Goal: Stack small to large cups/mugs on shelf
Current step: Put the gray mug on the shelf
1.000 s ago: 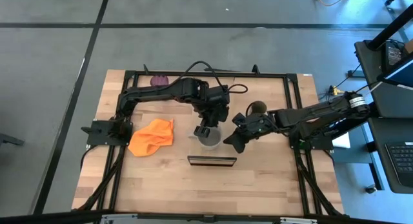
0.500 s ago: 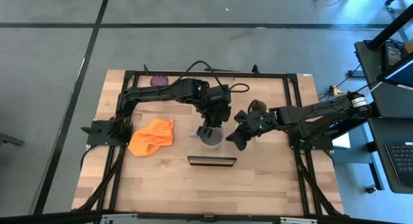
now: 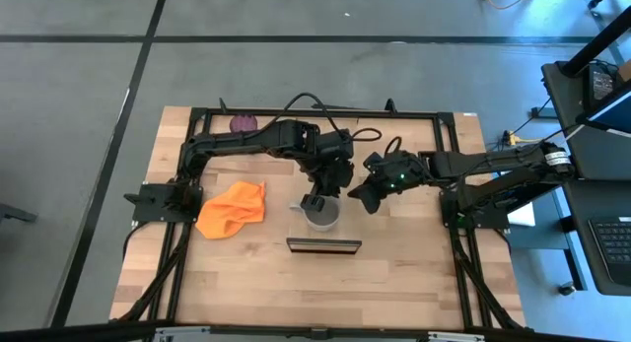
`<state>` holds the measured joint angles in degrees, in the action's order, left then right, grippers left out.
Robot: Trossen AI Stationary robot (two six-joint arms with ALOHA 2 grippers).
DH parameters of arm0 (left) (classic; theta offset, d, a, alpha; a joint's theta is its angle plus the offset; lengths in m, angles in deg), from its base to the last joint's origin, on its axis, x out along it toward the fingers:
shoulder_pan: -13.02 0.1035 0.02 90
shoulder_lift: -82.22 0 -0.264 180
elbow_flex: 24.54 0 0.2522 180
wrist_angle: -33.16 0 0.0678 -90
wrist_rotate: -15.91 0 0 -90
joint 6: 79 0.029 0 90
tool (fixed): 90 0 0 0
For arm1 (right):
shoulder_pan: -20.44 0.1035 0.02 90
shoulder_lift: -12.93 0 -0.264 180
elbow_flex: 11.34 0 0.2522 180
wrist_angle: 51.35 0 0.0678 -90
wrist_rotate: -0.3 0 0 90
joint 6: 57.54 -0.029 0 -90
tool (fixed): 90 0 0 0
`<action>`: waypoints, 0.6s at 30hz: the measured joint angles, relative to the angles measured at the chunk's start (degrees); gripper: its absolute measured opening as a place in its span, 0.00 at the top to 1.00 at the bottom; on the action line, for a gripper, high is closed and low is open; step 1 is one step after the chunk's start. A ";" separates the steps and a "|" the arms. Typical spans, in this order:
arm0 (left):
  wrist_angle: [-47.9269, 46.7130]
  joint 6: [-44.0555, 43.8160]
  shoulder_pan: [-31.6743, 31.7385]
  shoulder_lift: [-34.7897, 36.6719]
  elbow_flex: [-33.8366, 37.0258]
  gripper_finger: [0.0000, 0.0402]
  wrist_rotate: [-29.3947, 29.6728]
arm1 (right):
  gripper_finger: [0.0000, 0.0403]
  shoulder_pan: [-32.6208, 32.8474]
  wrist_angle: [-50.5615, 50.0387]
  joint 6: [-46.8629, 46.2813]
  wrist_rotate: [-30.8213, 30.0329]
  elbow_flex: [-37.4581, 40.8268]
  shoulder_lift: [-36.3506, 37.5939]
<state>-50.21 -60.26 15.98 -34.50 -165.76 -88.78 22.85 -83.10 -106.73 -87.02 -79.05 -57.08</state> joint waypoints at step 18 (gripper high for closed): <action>1.68 0.47 -0.02 0.00 0.00 0.90 -1.09 | 0.93 -10.29 -1.21 6.02 1.96 -0.02 0.73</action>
<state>-48.53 -59.79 15.96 -34.50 -165.76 -89.87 12.56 -84.31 -100.72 -85.06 -79.07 -56.34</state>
